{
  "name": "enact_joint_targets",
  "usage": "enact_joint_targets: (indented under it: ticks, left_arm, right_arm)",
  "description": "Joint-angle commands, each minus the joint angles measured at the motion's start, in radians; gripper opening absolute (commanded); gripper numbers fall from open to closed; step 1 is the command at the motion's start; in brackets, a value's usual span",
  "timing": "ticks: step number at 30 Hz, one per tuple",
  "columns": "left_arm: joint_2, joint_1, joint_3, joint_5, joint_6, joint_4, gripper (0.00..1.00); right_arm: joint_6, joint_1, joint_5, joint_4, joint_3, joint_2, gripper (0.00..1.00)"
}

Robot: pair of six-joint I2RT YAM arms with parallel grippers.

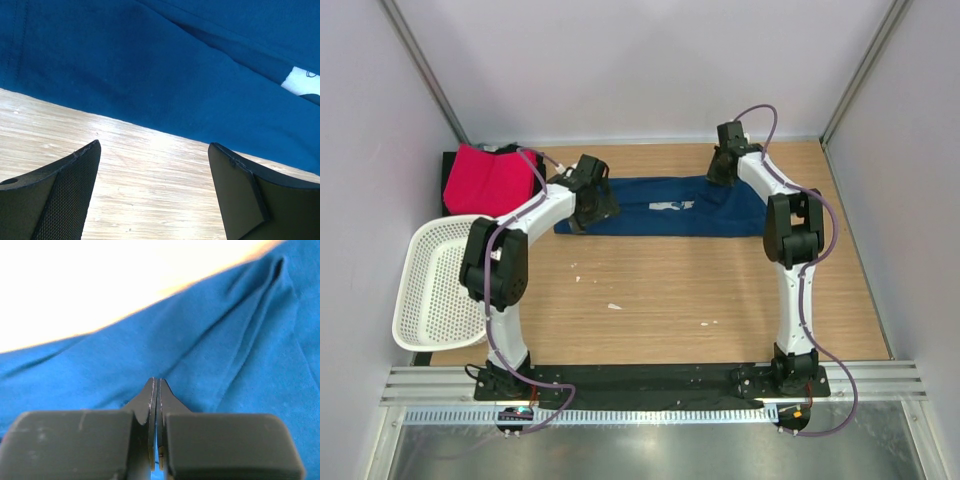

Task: Fold and stack the t-shirts
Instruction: Fold the tshirt

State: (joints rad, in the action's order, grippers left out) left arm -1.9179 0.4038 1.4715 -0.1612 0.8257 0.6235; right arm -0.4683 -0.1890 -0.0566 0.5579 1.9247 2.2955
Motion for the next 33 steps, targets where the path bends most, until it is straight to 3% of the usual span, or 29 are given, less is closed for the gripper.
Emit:
enact_joint_targets:
  ticks: [1,4,5,7,8,11,16,25,33]
  left_arm:
    - [0.0,-0.002,-0.011,0.02,-0.005,-0.031,0.88]
    - [0.002,-0.003,-0.016,0.041,-0.008,-0.036,0.88]
    - [0.003,-0.003,-0.017,0.045,-0.008,-0.038,0.89]
    - [0.01,-0.003,-0.027,0.048,-0.013,-0.044,0.89]
    - [0.013,-0.002,-0.031,0.046,-0.013,-0.045,0.89]
    - [0.02,-0.002,-0.039,0.051,-0.022,-0.045,0.9]
    - [0.026,-0.002,-0.043,0.052,-0.031,-0.044,0.9]
    - [0.037,-0.003,-0.051,0.051,-0.036,-0.041,0.9]
    - [0.04,-0.003,-0.053,0.049,-0.036,-0.038,0.9]
  right_arm:
    - [0.014,-0.015,0.017,-0.039,0.075,0.002,0.01]
    - [0.033,-0.02,-0.009,0.025,0.123,-0.002,0.01]
    - [0.034,-0.018,-0.02,0.037,0.117,-0.013,0.06]
    - [0.037,-0.013,-0.06,0.069,0.07,-0.039,0.23]
    - [0.039,-0.01,-0.061,0.068,0.042,-0.077,0.37]
    - [0.042,-0.004,-0.055,0.037,-0.081,-0.146,0.47]
    - [0.056,-0.001,-0.054,0.036,-0.162,-0.176,0.49]
    - [0.06,-0.001,-0.078,0.025,-0.158,-0.146,0.46]
    - [0.025,-0.001,0.001,0.024,-0.177,-0.145,0.44]
